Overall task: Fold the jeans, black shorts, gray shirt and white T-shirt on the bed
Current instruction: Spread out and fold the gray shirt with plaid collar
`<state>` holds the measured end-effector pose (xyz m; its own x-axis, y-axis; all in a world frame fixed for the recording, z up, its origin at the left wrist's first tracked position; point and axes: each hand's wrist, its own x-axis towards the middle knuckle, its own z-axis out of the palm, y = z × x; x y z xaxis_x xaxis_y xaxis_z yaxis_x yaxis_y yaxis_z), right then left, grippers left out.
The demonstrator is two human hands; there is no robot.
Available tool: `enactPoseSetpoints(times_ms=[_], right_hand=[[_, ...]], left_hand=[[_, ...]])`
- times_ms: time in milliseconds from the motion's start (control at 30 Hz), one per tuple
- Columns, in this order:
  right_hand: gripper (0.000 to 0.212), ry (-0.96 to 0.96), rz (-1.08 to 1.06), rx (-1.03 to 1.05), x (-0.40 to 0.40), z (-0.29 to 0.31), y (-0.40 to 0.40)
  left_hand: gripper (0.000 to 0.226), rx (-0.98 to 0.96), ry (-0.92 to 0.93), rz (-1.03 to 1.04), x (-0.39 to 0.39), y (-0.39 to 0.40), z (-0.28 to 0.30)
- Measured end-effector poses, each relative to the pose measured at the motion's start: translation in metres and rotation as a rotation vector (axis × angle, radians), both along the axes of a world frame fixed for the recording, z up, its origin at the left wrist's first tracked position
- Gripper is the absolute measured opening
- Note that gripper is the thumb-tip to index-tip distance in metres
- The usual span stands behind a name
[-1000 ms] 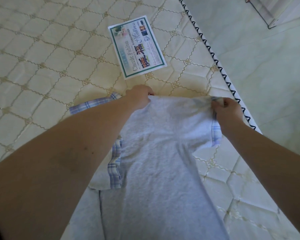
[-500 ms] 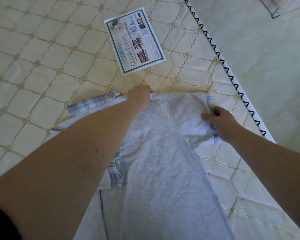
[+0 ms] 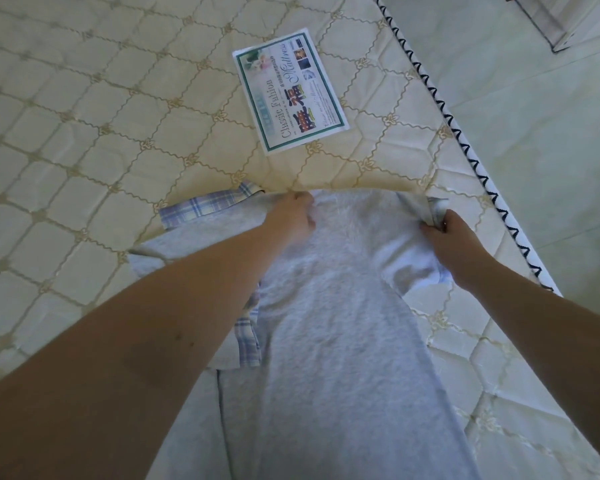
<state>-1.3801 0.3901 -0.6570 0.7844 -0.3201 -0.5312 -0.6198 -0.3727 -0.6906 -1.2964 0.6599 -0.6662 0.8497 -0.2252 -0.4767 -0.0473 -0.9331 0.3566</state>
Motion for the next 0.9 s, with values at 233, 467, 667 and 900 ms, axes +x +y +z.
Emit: enactPoseSetpoints(times_ms=[233, 467, 667, 900], right_hand=[[0.043, -0.273, 0.273, -0.109, -0.042, 0.095, 0.090], [0.039, -0.264, 0.515, -0.132, -0.087, 0.115, 0.204], [0.046, -0.382, 0.611, 0.039, -0.119, 0.099, 0.228], [0.058, -0.168, 0.541, -0.292, -0.191, 0.046, 0.178]], left_hand=[[0.044, -0.586, 0.335, 0.634, -0.011, 0.014, 0.038], [0.084, -0.713, 0.825, 0.705, -0.011, 0.051, 0.058], [0.041, -0.282, 0.785, 0.445, -0.031, 0.080, 0.063], [0.051, -0.145, 0.402, 0.628, -0.053, 0.085, 0.043]])
